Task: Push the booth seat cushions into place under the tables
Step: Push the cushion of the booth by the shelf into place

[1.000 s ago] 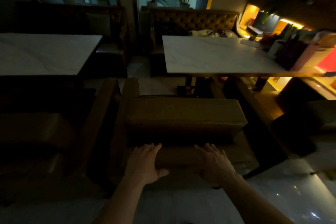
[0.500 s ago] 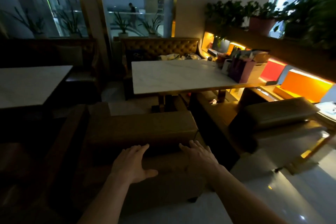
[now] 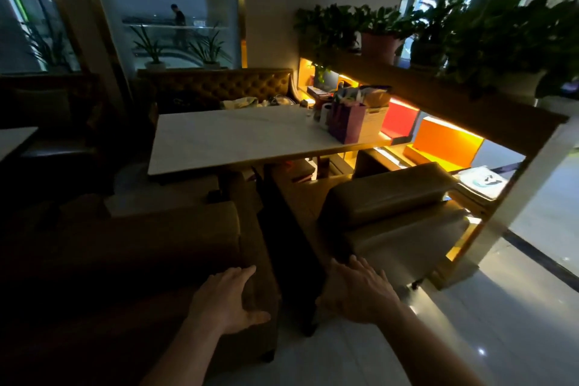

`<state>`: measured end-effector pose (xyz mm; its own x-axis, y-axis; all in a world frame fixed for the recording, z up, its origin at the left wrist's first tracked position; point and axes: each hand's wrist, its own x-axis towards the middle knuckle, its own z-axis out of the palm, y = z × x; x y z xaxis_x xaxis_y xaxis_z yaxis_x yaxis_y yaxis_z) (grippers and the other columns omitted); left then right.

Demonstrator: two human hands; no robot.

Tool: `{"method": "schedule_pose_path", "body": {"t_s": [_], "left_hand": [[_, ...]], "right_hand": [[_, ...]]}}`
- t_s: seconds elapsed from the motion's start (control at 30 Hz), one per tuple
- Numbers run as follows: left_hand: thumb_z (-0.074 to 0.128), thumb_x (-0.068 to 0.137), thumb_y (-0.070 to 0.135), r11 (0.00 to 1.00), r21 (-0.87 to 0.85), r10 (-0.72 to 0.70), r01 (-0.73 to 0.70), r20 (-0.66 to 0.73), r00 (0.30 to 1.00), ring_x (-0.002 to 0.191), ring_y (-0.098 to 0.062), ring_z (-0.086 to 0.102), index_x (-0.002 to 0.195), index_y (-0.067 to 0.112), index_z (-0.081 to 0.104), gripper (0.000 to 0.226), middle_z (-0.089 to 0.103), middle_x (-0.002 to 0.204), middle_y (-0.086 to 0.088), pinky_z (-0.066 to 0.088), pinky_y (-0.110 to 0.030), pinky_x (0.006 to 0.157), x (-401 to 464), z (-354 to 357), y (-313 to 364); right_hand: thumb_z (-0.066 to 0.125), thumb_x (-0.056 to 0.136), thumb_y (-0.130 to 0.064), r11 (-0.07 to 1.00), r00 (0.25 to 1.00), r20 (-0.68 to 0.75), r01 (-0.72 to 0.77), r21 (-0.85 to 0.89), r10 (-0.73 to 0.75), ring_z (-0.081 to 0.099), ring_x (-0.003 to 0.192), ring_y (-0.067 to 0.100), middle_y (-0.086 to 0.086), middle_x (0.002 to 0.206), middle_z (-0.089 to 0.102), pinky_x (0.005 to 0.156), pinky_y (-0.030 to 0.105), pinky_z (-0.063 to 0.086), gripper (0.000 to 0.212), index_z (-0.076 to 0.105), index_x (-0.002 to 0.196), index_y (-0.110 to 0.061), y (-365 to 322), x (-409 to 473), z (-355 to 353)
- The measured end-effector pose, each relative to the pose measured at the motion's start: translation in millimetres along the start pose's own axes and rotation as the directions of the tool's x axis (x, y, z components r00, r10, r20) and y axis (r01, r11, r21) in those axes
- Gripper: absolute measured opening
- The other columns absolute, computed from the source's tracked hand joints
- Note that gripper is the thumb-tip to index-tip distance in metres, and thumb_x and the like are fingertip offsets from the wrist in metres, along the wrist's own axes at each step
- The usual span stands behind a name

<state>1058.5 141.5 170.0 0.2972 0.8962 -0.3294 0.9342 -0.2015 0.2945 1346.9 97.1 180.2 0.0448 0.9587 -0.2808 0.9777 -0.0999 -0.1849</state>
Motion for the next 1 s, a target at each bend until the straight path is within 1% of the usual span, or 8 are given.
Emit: {"method": "schedule_pose_path", "body": {"t_s": [0.07, 0.2, 0.37, 0.47, 0.6, 0.7, 0.87, 1.0], "left_hand": [[0.064, 0.065, 0.081, 1.0, 0.003, 0.028, -0.028, 0.033, 0.999, 0.145, -0.021, 0.021, 0.152, 0.044, 0.01, 0.109, 0.016, 0.162, 0.009, 0.026, -0.047, 0.114, 18.8, 5.7, 32.8], [0.065, 0.066, 0.08, 0.997, 0.02, 0.078, -0.079, 0.057, 0.995, 0.146, -0.022, 0.019, 0.152, 0.043, 0.009, 0.11, 0.014, 0.163, 0.007, 0.026, -0.048, 0.115, 64.0, 18.0, 91.9], [0.062, 0.067, 0.082, 0.989, 0.02, 0.143, -0.146, 0.119, 0.983, 0.146, -0.023, 0.019, 0.154, 0.041, 0.007, 0.111, 0.013, 0.163, 0.005, 0.022, -0.044, 0.116, 142.5, 37.9, 155.9], [0.064, 0.067, 0.079, 0.984, -0.016, 0.177, -0.176, 0.142, 0.974, 0.146, -0.023, 0.021, 0.154, 0.041, 0.009, 0.11, 0.015, 0.163, 0.005, 0.026, -0.044, 0.115, 200.0, 48.2, 197.1], [0.064, 0.066, 0.08, 0.973, -0.066, 0.227, -0.219, 0.158, 0.961, 0.144, -0.022, 0.025, 0.154, 0.04, 0.011, 0.11, 0.02, 0.161, 0.006, 0.029, -0.043, 0.113, 268.1, 57.2, 258.5], [0.064, 0.069, 0.078, 0.967, -0.076, 0.253, -0.244, 0.169, 0.953, 0.143, -0.021, 0.026, 0.154, 0.039, 0.012, 0.107, 0.022, 0.16, 0.005, 0.029, -0.042, 0.112, 308.8, 63.2, 291.9], [0.065, 0.07, 0.076, 0.967, -0.138, 0.237, -0.214, 0.179, 0.955, 0.14, -0.018, 0.028, 0.154, 0.039, 0.014, 0.105, 0.027, 0.156, 0.005, 0.035, -0.04, 0.11, 360.4, 77.2, 330.8], [0.065, 0.072, 0.075, 0.973, -0.14, 0.205, -0.184, 0.159, 0.966, 0.135, -0.015, 0.032, 0.153, 0.038, 0.018, 0.1, 0.031, 0.15, 0.007, 0.038, -0.038, 0.106, 396.7, 99.2, 355.7]], "right_hand": [[0.037, 0.054, -0.093, 0.999, 1.0, -0.016, -0.026, 0.02, 0.026, 0.013, 0.152, 0.029, 0.006, 0.164, 0.019, 0.118, 0.056, 0.019, 0.116, 0.014, 0.155, -0.042, 34.1, 4.0, -5.0], [0.057, 0.072, -0.081, 0.997, 0.996, -0.017, -0.082, 0.01, 0.083, 0.007, 0.154, 0.028, 0.008, 0.167, 0.012, 0.121, 0.054, 0.016, 0.104, 0.008, 0.156, -0.043, 97.3, 21.6, -3.9], [0.048, 0.07, -0.09, 0.988, 0.988, -0.027, -0.152, 0.01, 0.152, 0.006, 0.153, 0.03, 0.011, 0.167, 0.01, 0.12, 0.055, 0.015, 0.109, 0.008, 0.157, -0.04, 171.9, 56.0, -14.9], [0.048, 0.07, -0.091, 0.979, 0.979, -0.006, -0.202, 0.027, 0.202, 0.006, 0.153, 0.031, 0.011, 0.167, 0.01, 0.121, 0.053, 0.018, 0.108, 0.009, 0.157, -0.039, 224.8, 80.9, -30.3], [0.05, 0.071, -0.089, 0.96, 0.961, 0.02, -0.276, 0.057, 0.275, 0.004, 0.153, 0.03, 0.006, 0.168, 0.006, 0.122, 0.053, 0.015, 0.107, 0.011, 0.157, -0.038, 293.9, 121.5, -57.6], [0.053, 0.075, -0.084, 0.962, 0.963, 0.031, -0.27, 0.037, 0.269, 0.006, 0.153, 0.03, 0.006, 0.167, 0.008, 0.122, 0.052, 0.016, 0.104, 0.012, 0.157, -0.035, 330.1, 152.9, -69.7], [0.054, 0.078, -0.08, 0.964, 0.963, 0.068, -0.264, 0.034, 0.261, 0.006, 0.153, 0.03, 0.008, 0.167, 0.008, 0.122, 0.051, 0.015, 0.1, 0.013, 0.157, -0.034, 375.3, 201.0, -72.5], [0.057, 0.078, -0.077, 0.974, 0.969, 0.119, -0.223, 0.034, 0.217, 0.005, 0.153, 0.03, 0.007, 0.167, 0.009, 0.122, 0.055, 0.016, 0.1, 0.012, 0.157, -0.034, 420.6, 250.0, -61.0]]}}
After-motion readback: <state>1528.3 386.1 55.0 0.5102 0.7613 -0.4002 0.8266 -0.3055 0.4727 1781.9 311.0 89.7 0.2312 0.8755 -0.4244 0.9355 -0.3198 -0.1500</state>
